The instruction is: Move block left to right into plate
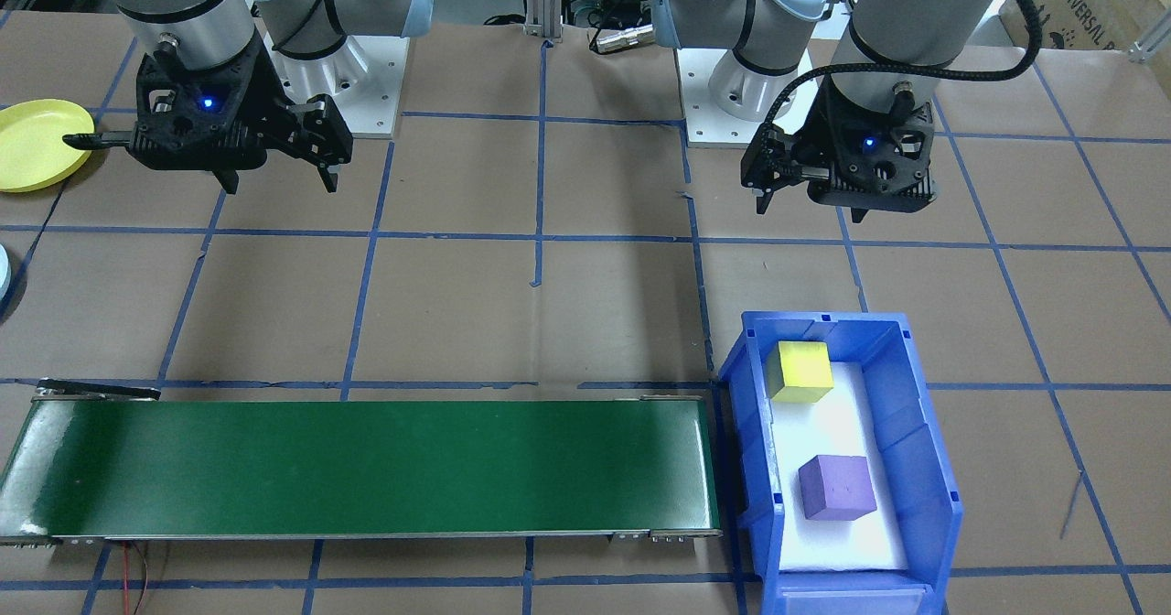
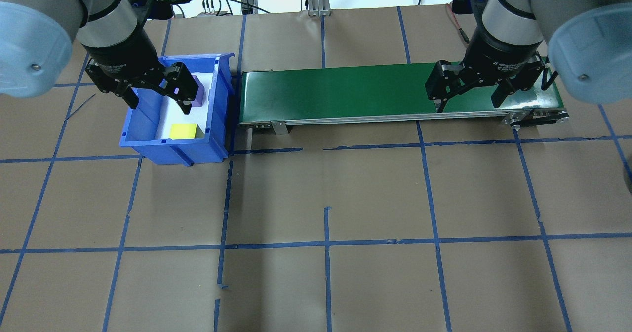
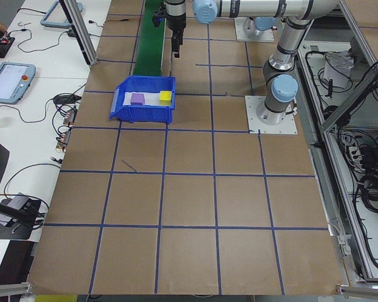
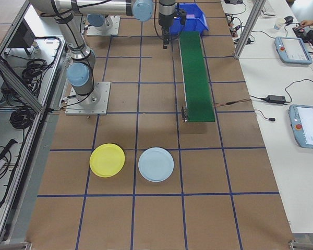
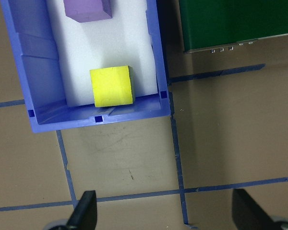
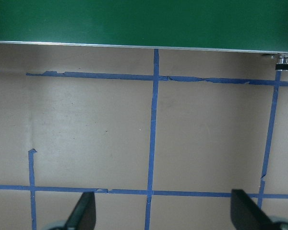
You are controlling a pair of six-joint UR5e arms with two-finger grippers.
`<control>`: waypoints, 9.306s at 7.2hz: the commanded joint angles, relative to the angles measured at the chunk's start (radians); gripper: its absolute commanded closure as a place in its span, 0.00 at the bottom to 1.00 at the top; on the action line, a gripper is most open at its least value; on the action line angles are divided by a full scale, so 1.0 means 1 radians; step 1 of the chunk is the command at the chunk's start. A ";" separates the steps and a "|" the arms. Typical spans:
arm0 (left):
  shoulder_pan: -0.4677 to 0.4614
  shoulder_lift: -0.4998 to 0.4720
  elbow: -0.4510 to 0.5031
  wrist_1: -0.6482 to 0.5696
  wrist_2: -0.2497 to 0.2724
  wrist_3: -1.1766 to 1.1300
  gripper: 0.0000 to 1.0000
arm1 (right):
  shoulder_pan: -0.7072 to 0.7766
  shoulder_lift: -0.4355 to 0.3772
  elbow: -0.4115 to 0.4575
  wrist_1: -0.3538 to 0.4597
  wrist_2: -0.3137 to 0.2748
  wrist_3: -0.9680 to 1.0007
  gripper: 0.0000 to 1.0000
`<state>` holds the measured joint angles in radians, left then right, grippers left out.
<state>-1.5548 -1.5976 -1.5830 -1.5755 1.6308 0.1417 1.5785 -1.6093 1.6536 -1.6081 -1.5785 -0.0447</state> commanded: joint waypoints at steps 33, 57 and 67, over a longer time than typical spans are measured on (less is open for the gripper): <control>0.127 -0.319 0.067 0.629 -0.097 0.016 0.64 | 0.000 0.000 0.000 -0.010 0.000 0.000 0.00; 0.147 -0.269 -0.141 0.565 -0.009 -0.013 0.07 | -0.230 0.107 -0.087 -0.035 0.054 -0.113 0.00; 0.148 -0.298 -0.212 0.566 -0.106 -0.016 0.18 | -0.383 0.410 -0.173 -0.174 0.371 -0.386 0.00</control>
<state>-1.4067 -1.8933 -1.7774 -1.0094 1.5245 0.1259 1.2315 -1.2079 1.4705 -1.7809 -1.2505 -0.4078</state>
